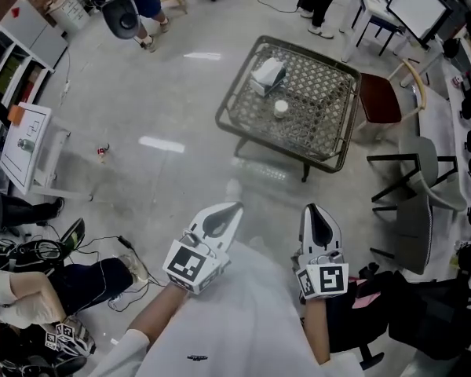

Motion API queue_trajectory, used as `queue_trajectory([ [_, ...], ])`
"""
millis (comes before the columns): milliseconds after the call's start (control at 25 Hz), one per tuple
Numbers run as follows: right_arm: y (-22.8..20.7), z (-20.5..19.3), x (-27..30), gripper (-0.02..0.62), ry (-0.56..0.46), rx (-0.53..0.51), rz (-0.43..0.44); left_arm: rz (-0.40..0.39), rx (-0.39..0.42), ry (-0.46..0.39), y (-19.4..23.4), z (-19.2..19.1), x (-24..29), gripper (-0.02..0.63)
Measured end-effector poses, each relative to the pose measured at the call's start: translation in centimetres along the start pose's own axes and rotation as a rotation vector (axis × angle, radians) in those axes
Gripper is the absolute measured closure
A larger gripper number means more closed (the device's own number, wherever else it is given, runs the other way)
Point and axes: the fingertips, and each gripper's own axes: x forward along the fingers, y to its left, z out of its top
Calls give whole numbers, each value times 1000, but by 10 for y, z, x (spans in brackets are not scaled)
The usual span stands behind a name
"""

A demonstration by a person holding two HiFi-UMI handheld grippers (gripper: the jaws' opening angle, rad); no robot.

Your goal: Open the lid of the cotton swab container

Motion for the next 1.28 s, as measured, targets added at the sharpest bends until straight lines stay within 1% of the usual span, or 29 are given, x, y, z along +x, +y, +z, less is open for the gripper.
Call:
queue_trajectory([
  [120, -15, -6, 17, 594, 21, 6, -7, 5, -16, 11, 14, 2, 24, 604],
  [360, -35, 4, 74, 594, 44, -18, -12, -36, -44, 20, 53, 9, 82, 604],
  [520, -49, 10, 128, 594, 70, -17, -48, -71, -49, 27, 92, 30, 119, 604],
  [720, -60, 20, 196, 594, 82, -25, -96, -120, -100, 36, 149, 50, 158, 604],
  [880, -69, 28, 240, 594, 78, -26, -127, -153, -65, 51, 185, 60, 189, 604],
  [1040, -75, 31, 275, 594, 80, -47, -146, -189, -24, 45, 214, 72, 211, 604],
  [1280, -85, 25, 295, 594, 90, -47, -141, -187, -38, 45, 226, 76, 226, 604],
])
